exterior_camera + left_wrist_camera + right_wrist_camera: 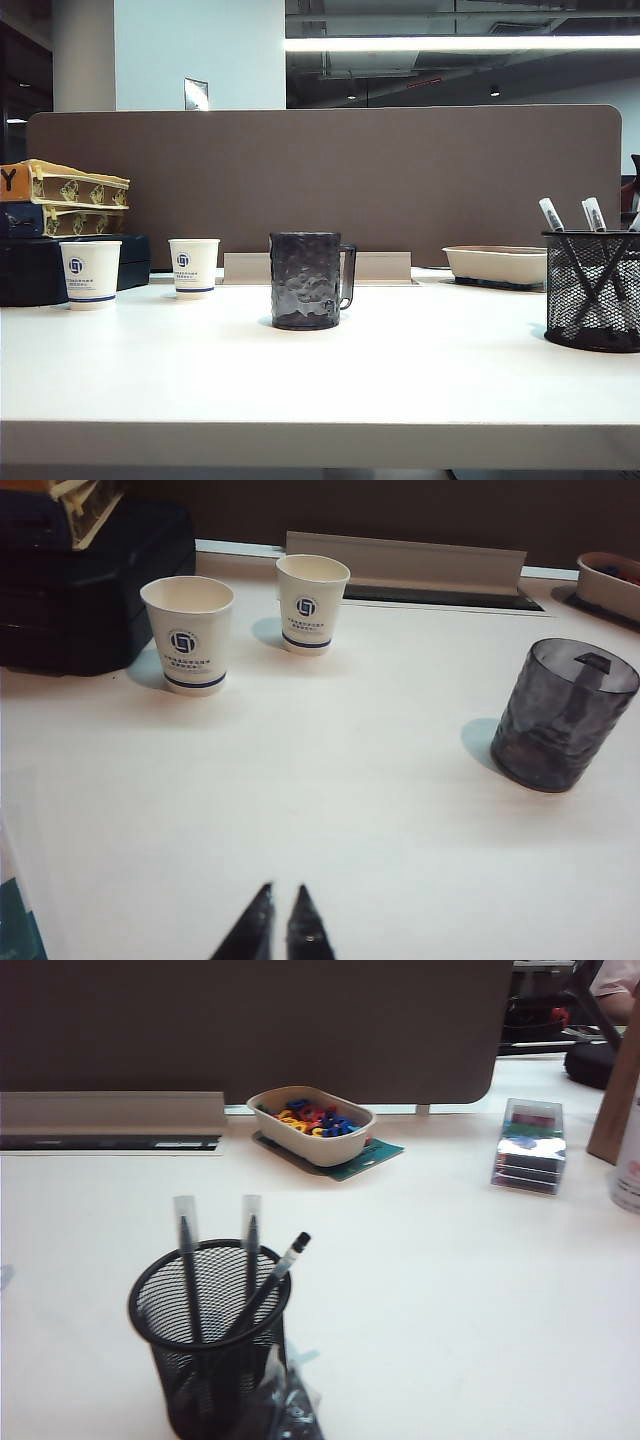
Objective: Pick up one pen and put it in the pen container.
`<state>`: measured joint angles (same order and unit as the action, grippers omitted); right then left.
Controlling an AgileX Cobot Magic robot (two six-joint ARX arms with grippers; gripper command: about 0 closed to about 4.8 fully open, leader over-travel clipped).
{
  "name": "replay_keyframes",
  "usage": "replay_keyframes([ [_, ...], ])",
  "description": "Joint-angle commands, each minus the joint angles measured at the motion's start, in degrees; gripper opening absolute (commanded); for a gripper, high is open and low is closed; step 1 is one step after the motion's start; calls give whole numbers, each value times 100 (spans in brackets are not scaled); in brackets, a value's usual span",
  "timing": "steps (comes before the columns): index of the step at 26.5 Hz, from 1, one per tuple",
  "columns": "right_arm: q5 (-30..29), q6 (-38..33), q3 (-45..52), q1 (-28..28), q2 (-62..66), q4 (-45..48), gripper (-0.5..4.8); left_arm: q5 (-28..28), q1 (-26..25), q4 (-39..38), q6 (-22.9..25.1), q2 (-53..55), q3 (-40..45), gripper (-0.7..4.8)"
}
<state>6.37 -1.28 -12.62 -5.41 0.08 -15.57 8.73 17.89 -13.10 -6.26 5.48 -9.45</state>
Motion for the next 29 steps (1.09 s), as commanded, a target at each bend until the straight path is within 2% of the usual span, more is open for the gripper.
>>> replay_keyframes([
  [1,22,-22,-24,-166,-26,46,-2,175,4,33,24,-7,-4,21],
  [6,522,-15,7,-433,-26,55,-2,214,4,77,24,-13,70,21],
  [14,1432,-22,468,-439,-24,680,-2,286,4,297,22,-13,210,21],
  [19,1600,-20,946,-435,-24,1596,-2,308,4,297,31,-13,212,21],
  [29,1637,-20,1075,-664,-4,1556,-3,415,4,605,48,-13,463,21],
])
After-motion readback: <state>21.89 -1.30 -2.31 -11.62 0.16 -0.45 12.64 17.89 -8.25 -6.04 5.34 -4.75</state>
